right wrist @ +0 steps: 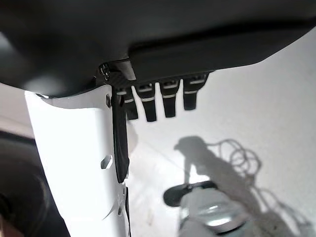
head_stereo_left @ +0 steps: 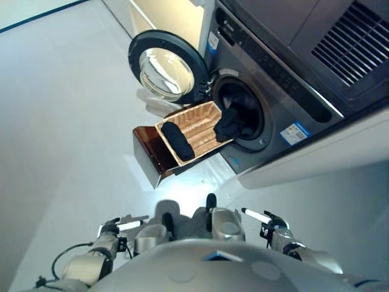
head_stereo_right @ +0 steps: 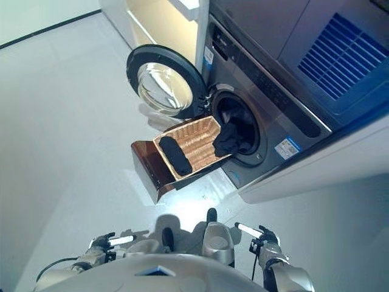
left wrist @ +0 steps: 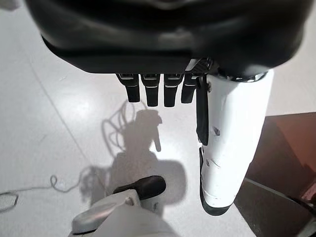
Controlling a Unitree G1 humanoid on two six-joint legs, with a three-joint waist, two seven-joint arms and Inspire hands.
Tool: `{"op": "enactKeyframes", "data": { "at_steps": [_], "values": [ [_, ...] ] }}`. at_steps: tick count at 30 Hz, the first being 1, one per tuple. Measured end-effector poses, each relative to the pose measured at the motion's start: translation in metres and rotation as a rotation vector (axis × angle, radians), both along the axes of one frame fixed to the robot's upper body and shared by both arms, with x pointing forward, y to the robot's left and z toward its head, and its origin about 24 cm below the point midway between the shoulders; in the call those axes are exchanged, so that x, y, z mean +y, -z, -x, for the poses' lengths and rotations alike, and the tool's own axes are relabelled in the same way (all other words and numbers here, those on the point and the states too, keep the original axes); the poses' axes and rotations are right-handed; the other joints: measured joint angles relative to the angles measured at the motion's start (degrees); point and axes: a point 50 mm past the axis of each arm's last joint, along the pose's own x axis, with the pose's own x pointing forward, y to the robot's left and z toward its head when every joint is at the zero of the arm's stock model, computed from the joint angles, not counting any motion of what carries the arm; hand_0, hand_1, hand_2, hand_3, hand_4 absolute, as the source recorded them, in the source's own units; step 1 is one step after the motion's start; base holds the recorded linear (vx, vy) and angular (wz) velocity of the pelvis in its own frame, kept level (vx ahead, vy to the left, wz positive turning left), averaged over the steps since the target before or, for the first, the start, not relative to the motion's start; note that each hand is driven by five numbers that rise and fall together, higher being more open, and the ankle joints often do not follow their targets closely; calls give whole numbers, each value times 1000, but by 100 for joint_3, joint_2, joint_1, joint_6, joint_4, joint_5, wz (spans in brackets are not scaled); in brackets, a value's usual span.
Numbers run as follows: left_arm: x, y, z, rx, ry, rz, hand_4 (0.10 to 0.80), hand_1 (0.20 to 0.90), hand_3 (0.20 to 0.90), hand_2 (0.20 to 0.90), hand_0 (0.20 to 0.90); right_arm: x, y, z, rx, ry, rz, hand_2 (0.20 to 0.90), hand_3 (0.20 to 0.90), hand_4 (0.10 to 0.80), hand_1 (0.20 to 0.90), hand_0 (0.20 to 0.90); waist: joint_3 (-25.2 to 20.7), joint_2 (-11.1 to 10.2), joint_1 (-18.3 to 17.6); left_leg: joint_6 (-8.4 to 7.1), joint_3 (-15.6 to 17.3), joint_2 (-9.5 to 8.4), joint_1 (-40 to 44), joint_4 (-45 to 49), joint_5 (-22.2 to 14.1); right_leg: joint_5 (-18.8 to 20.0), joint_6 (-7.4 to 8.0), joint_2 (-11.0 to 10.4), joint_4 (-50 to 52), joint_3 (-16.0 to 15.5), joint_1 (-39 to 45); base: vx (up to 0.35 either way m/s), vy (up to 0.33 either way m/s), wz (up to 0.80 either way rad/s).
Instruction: Pick up the clothes and place them into the washing machine
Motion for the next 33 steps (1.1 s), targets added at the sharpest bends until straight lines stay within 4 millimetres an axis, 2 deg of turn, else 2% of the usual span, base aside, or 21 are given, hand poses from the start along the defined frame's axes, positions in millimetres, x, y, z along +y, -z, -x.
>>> {"op": "enactKeyframes", "data": {
  "at_steps": [3,5,7,8,10,12,13,14,15,16,18,22,23,26,31,33],
  "values": [
    [0,0,-3,-2,7,-1,800,900,900,900,900,-1,1,10,26,17,0,900,900,800,900,900,51,5,-94,40,-82,-4,-27,15,15,-35,-24,-44,-219,13,-83,170,-30,6],
    [-4,1,-3,3,5,8,800,900,900,900,900,-2,1,12,25,35,-1,900,900,800,900,900,211,80,-206,28,-140,-4,7,16,30,101,127,-111,-840,52,-164,162,-25,11],
    [-5,0,-9,-14,0,13,800,900,900,900,900,-1,1,10,25,35,-5,900,900,800,900,900,349,115,-215,47,-203,2,71,15,-18,428,367,-157,-1299,55,-279,183,-32,14],
    [-6,0,-13,-24,3,14,800,900,900,900,900,-1,1,11,27,37,-6,900,900,800,900,900,423,147,-260,48,-241,6,125,15,-25,556,423,-197,-1396,58,-318,250,-65,32],
    [-6,0,-11,-24,1,14,800,900,900,900,900,0,2,14,31,54,-13,900,900,800,900,900,451,173,-311,-107,-311,43,259,14,-143,576,437,-220,-1402,50,-268,191,-64,37],
    [-4,1,-4,-7,-4,9,800,900,900,900,900,4,4,19,43,57,-22,900,900,800,900,900,393,91,-319,-231,-415,25,380,12,-230,547,467,-239,-1293,57,-139,151,-73,33],
    [3,0,7,22,-12,-8,800,900,900,900,900,12,7,30,70,65,-41,900,900,800,900,900,218,-212,-318,-391,-543,-125,479,14,-358,49,516,-285,-1254,81,223,225,-118,32],
    [4,0,10,28,-15,-10,800,900,900,900,900,13,7,32,75,67,-46,900,900,800,900,900,198,-279,-311,-443,-583,-135,538,11,-421,166,62,-277,-1328,178,281,295,-154,46],
    [-7,4,15,42,-24,20,800,900,900,900,900,8,6,31,70,65,-30,900,900,800,900,900,159,-94,-323,-631,-695,131,537,56,-538,45,-107,-42,-1269,127,375,202,-117,28],
    [-10,5,15,43,-27,28,800,900,900,900,900,6,5,31,69,65,-27,900,900,800,900,900,147,-51,-327,-672,-708,179,560,57,-546,41,-130,21,-1258,126,402,187,-123,31],
    [-20,7,13,33,-39,57,800,900,900,900,900,1,2,17,34,53,-13,900,900,800,900,900,122,103,-288,-777,-737,432,569,118,-590,-32,-291,261,-1104,-12,444,142,-124,19],
    [-18,6,6,15,-38,52,800,900,900,900,900,-1,0,1,-22,38,-4,900,900,800,900,900,118,34,-227,-845,-827,596,580,163,-618,-191,-317,367,-993,-80,490,162,-180,18],
    [-17,5,3,7,-38,51,800,900,900,900,900,-1,0,1,-25,37,-4,900,900,800,900,900,113,36,-199,-858,-852,585,586,163,-627,-198,-326,377,-1022,-93,524,166,-221,13],
    [-17,5,0,-1,-40,50,800,900,900,900,900,-1,-1,-5,-36,30,-4,900,900,800,900,900,130,95,-193,-878,-936,698,571,167,-637,-367,-291,423,-907,-123,505,143,-235,15],
    [-18,5,-4,-14,-61,56,800,900,900,900,900,-2,-1,-3,-28,26,-16,900,900,800,900,900,93,348,-202,-1013,-1162,944,443,186,-634,-668,-460,616,-567,-152,304,127,-245,14],
    [-18,4,-9,-28,-64,57,800,900,900,900,900,-2,0,3,-5,33,-18,900,900,800,900,900,76,355,-199,-1160,-1258,1006,309,336,-565,-796,-530,720,-413,-181,188,124,-229,21]
  ]
}}
